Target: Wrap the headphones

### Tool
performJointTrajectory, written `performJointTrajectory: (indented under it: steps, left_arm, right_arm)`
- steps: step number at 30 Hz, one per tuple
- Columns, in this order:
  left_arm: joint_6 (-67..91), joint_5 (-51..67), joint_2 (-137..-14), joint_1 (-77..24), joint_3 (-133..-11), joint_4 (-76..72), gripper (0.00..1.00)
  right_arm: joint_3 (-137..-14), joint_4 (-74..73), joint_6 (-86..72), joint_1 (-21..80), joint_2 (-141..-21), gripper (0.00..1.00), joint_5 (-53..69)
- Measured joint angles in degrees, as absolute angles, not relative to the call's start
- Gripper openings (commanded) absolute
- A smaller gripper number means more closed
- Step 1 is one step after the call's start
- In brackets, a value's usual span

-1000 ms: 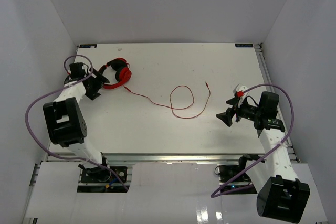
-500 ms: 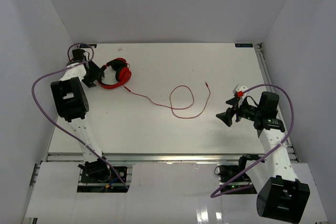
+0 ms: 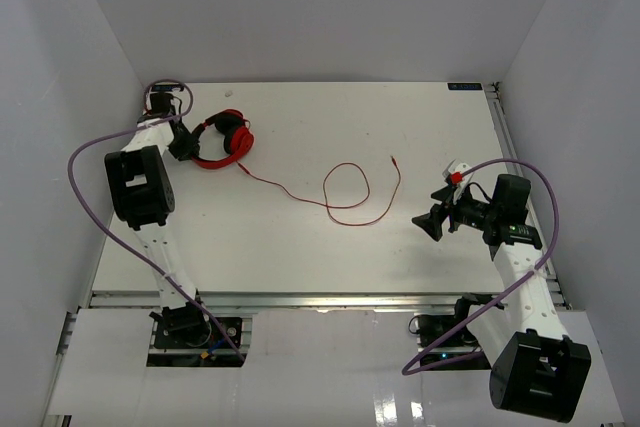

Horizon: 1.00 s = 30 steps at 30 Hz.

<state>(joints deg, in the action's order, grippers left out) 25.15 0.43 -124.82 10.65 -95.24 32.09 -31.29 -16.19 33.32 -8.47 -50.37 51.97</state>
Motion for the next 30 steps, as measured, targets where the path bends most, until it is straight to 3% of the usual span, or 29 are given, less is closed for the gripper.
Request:
performJointTrajectory:
  steps: [5, 12, 21, 30]
  left_arm:
    - [25.0, 0.3, -122.4, 9.7, -91.3, 30.0, 0.0]
    - [24.0, -1.7, -112.7, 6.2, -81.7, 31.1, 0.0]
    - [25.0, 1.8, -91.2, -13.2, -77.4, 31.1, 0.0]
    - [31.4, 7.6, -86.5, -23.7, -81.9, 33.8, 0.0]
  right_arm:
    - [-31.3, -16.6, 34.4, -8.5, -50.2, 0.91, 51.6]
    - [-33.3, -22.9, 42.3, -8.3, -48.8, 0.9, 54.3]
    - [-46.3, -33.8, 56.7, -4.7, -49.1, 0.9, 59.8]
    - [-41.2, -20.6, 41.9, 6.3, -45.4, 0.9, 60.6]
